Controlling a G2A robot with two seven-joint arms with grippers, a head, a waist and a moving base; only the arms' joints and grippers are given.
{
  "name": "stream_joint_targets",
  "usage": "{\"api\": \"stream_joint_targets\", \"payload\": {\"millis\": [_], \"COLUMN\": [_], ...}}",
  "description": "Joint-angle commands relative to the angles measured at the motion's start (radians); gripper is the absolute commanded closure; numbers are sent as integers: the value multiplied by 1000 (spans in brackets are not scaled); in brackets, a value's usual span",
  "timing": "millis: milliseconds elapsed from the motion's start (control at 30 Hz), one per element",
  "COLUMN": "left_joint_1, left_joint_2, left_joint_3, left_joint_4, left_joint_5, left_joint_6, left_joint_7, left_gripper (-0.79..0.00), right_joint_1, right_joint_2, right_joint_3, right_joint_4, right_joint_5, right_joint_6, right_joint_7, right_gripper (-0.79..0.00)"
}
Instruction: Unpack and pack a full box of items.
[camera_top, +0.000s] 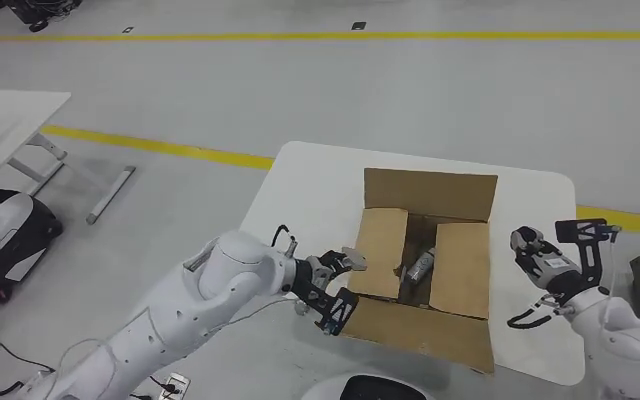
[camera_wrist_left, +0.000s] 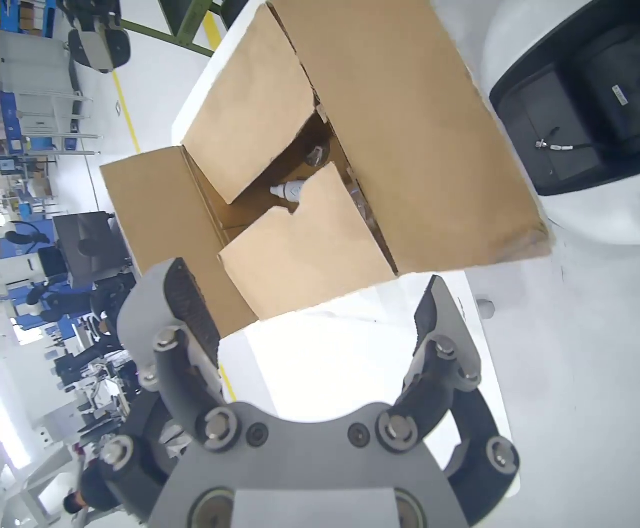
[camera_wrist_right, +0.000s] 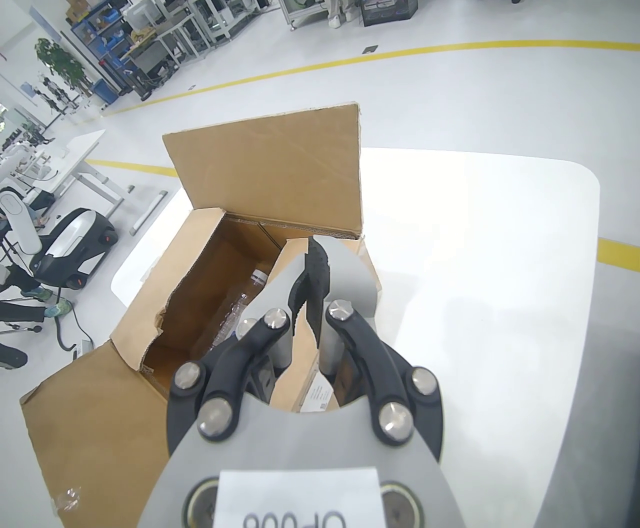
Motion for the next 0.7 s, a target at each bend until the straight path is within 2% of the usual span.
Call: {"api": "stream_joint_targets", "payload": {"millis": [0,133,233,400,667], "left_joint_1": [44,89,86,33,-91], "left_joint_2": [23,60,74,64,24], "left_joint_3": [-12,2,46,131,269], "left_joint_4": [-1,16,18,50,103], "left_joint_5": [78,220,319,345,314], "left_joint_6": [0,0,1,71,123], "left_joint_7": [48,128,166,208,218], "left_gripper": [-785,-785,-785,-785,-785], "right_joint_1": [6,18,26,31,27], "right_joint_2": [0,0,0,0,1], "right_joint_3": [-6,-15,-22,-33,-40], "right_joint_4": [4,12,19,29,48], "right_joint_5": [-1,-3,-3,-12,-16], "right_joint_6": [-2,-4,-4,-2,3], "right_joint_7": [3,4,6,5,0], "right_gripper": [0,0,0,0,0]}}
